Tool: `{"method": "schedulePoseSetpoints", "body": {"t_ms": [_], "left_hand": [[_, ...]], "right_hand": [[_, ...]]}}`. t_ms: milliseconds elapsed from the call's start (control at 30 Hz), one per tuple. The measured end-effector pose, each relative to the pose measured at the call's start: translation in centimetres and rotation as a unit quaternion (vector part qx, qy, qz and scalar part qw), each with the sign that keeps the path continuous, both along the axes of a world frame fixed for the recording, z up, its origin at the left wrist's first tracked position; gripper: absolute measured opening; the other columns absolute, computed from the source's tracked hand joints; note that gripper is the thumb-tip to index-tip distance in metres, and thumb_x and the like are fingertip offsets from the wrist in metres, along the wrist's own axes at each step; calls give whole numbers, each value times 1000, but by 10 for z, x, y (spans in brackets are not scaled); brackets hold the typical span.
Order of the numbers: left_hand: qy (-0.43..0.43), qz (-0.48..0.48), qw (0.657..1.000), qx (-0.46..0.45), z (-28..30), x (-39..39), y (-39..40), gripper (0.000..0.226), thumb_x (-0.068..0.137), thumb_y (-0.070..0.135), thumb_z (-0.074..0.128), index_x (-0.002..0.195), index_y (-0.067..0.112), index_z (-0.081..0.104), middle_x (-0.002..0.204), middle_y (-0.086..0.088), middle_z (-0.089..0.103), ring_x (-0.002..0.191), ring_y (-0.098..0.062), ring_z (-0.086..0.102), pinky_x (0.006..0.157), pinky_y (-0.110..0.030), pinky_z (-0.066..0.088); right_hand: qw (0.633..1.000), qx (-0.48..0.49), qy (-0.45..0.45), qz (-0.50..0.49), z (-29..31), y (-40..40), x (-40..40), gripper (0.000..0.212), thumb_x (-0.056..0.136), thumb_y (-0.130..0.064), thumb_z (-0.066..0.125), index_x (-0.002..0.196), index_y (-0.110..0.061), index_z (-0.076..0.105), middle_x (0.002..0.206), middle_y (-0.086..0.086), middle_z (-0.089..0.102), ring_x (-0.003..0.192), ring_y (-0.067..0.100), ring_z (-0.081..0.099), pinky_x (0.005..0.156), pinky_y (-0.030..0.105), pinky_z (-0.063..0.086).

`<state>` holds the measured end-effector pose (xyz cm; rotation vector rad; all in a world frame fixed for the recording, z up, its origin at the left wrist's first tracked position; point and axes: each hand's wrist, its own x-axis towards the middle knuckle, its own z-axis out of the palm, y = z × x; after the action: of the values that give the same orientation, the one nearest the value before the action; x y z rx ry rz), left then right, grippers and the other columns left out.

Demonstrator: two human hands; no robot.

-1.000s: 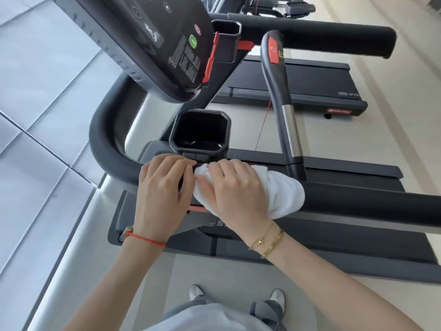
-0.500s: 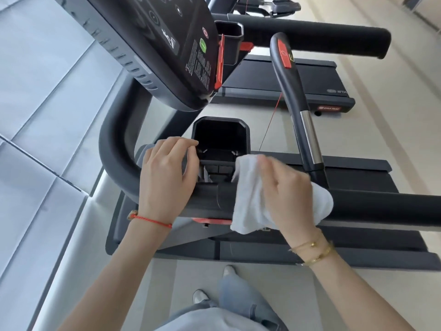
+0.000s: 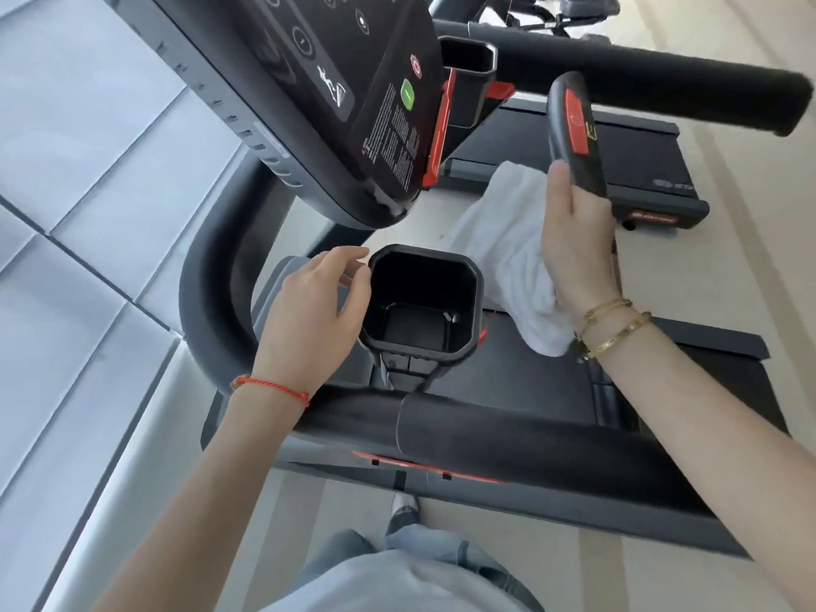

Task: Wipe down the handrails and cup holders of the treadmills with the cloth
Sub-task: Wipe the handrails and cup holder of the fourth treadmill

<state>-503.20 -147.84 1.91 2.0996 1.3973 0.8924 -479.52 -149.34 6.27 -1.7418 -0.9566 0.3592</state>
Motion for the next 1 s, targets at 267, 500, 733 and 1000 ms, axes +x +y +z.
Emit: {"method": "schedulePoseSetpoints", "body": {"t_ms": [267, 500, 733, 1000], "left_hand": [[-5, -11, 1000, -20, -2, -3, 5, 31, 98, 25, 49, 125, 21, 64, 108, 10, 68, 91, 0, 61, 89, -20, 50], [11, -56, 998, -40, -3, -8, 11, 36, 97, 33, 46, 128, 24, 61, 108, 13, 66, 95, 0, 61, 90, -26, 51], [44, -61, 997, -22, -7, -9, 13, 28, 97, 33, 49, 122, 23, 60, 103, 10, 67, 90, -7, 63, 81, -32, 52], [59, -89, 994, -25, -6, -8, 12, 38, 100, 29, 47, 137, 22, 50, 113, 7, 63, 98, -11, 62, 83, -36, 52]], "right_hand": [[907, -139, 1, 398, -26, -9, -12, 38, 106, -36, 32, 131, -31, 60, 142, -21, 49, 131, -10, 38, 108, 9, 27], [910, -190, 37, 366, -35, 8, -4, 54, 87, -27, 71, 138, -24, 52, 133, -11, 56, 122, 4, 53, 105, 23, 42], [827, -263, -203, 453, -27, 52, -28, 9, 90, -44, 63, 97, -42, 57, 90, -36, 60, 91, -17, 52, 78, 9, 37], [882, -223, -190, 369, -38, 6, -5, 28, 98, -36, 48, 126, -34, 48, 111, -9, 61, 99, 15, 55, 80, 29, 42]]}}
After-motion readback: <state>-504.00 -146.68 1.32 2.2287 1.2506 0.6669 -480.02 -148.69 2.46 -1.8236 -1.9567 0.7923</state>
